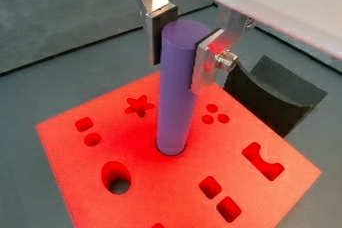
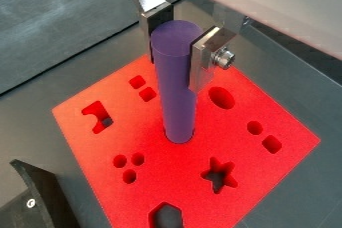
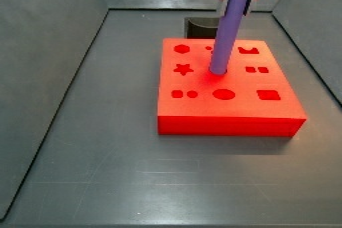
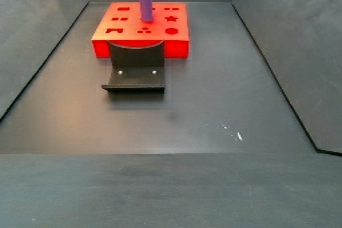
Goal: Insert the round object.
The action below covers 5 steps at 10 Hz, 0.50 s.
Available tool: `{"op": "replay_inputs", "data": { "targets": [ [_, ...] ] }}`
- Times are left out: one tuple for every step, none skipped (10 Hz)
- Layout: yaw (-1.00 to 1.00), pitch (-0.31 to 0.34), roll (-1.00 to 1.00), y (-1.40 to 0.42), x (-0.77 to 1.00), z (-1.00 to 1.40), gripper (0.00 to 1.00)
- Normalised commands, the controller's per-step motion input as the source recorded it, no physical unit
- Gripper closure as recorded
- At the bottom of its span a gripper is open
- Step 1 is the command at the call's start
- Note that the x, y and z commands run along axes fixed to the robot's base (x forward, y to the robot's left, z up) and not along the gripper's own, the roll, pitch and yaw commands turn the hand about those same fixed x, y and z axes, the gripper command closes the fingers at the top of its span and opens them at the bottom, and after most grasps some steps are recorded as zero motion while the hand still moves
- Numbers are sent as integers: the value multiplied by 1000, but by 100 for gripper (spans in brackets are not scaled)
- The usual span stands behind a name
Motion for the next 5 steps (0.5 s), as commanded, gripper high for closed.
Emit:
{"op": "replay_inputs", "data": {
  "targets": [
    [0, 0, 64, 0, 0, -137, 100],
    [-203, 16, -29, 0, 0, -391, 100],
    [-291, 27, -144, 0, 0, -460, 100],
    [-297, 19, -177, 0, 0, -460, 100],
    [-323, 27, -177, 0, -40, -480, 100]
  ]
}}
